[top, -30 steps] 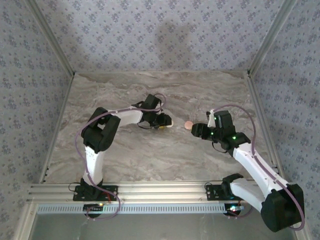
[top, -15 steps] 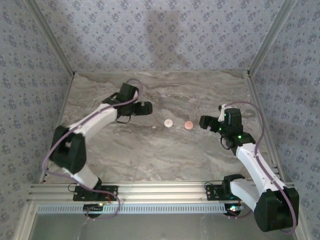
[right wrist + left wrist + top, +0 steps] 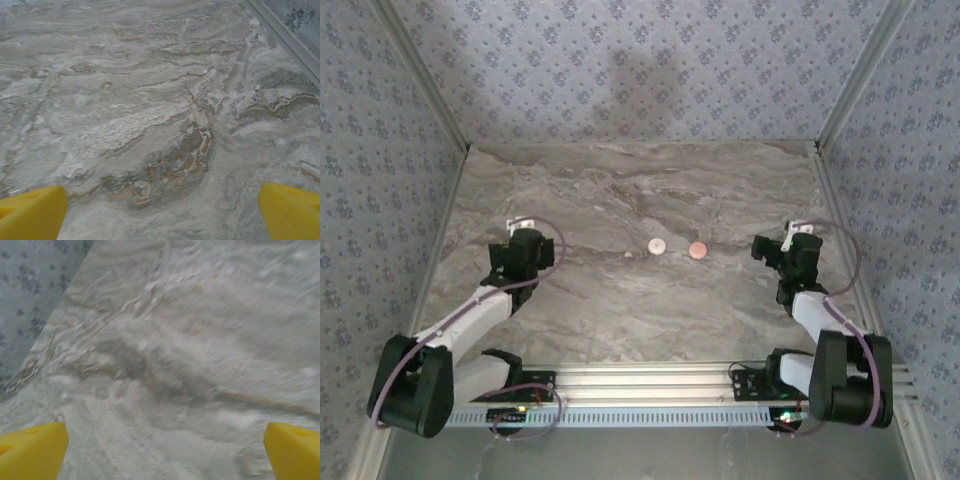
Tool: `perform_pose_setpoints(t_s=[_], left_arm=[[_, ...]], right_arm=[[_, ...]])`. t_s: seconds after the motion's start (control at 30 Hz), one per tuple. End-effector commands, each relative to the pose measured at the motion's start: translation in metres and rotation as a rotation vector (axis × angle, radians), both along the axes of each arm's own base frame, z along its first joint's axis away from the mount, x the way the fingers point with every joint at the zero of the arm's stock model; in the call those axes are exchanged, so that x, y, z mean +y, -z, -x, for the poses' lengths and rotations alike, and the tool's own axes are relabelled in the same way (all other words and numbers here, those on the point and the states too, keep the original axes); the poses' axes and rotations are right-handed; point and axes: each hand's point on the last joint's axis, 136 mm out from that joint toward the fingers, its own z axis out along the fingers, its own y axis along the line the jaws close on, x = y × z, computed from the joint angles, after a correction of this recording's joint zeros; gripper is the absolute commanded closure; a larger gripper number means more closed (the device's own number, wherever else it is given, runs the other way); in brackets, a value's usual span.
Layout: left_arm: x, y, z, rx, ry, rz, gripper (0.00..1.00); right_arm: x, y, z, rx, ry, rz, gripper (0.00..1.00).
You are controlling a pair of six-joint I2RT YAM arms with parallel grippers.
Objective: Insert the wireless bluetooth earbuds into the charging case
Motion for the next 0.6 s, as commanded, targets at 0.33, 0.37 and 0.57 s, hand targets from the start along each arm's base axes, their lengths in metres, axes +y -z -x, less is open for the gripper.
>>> perform_pose_setpoints(t_s=[0.33, 0.37, 0.57], left_arm=[[0.035, 0.006, -0.068, -0.341, 0.042, 0.099, 0.00], [0.035, 0.015, -0.069, -0.255, 0.039, 0.123, 0.00], [0.037, 0.014, -0.072, -0.252, 0.048, 0.155, 0.00]], right_arm=[[0.038, 0.008, -0.053, -0.117, -0.207, 0.074, 0.00], [0.037, 0.011, -0.053, -0.106, -0.208, 0.067, 0.00], [0.035, 0.009, -0.054, -0.116, -0.181, 0.091, 0.00]])
